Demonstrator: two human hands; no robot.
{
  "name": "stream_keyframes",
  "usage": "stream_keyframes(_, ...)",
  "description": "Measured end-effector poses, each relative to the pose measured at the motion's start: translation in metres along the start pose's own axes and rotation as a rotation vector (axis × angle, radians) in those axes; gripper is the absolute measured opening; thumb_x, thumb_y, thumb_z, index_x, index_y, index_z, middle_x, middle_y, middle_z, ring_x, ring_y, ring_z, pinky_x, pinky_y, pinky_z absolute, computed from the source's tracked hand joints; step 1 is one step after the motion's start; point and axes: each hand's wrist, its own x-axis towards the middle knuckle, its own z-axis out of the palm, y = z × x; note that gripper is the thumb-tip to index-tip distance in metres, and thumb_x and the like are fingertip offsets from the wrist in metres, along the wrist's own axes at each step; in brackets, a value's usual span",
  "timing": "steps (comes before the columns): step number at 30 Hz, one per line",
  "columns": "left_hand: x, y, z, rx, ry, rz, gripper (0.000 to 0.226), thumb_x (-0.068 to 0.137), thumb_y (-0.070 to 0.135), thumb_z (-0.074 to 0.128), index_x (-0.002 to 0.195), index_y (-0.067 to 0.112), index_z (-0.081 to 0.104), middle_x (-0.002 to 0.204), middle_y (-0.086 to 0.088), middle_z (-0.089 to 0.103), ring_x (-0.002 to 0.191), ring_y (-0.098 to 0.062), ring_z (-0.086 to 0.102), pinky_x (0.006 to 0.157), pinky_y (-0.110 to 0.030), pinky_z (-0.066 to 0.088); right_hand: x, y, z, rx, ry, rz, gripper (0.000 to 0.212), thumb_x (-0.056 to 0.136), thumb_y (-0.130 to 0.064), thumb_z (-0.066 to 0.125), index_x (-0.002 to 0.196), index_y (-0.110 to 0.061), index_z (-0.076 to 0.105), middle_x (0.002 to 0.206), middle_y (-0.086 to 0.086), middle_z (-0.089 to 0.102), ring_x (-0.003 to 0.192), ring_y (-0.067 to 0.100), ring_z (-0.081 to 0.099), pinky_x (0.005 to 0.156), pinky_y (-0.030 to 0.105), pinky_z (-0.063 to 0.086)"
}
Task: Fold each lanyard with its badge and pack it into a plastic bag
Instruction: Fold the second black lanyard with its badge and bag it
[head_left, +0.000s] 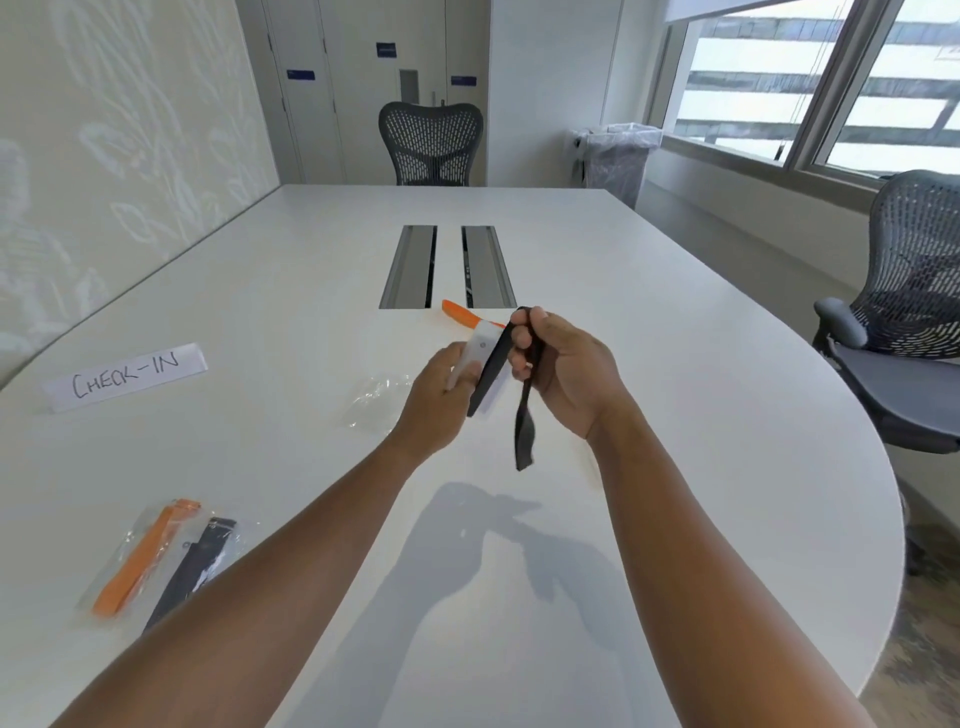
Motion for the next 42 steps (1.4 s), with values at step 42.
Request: stream_keyframes(42, -0.015, 0.008, 0.026, -0.279, 0.356, -0.254, 0.017, 0.108, 0.029, 0.041, 0.110, 0.015, 0.049, 0.094, 0.004, 0.056, 0.081, -0.009, 0.055, 0.069, -0.022, 0.046, -0.037, 0.080, -0.029, -0.490, -0.111, 0.304, 0.017, 0.096, -0.029, 0.064, 0.088, -0.018, 0.074, 0.089, 0.000, 0.074, 0.083, 0.018, 0.054, 0.079, 0.033, 0.040)
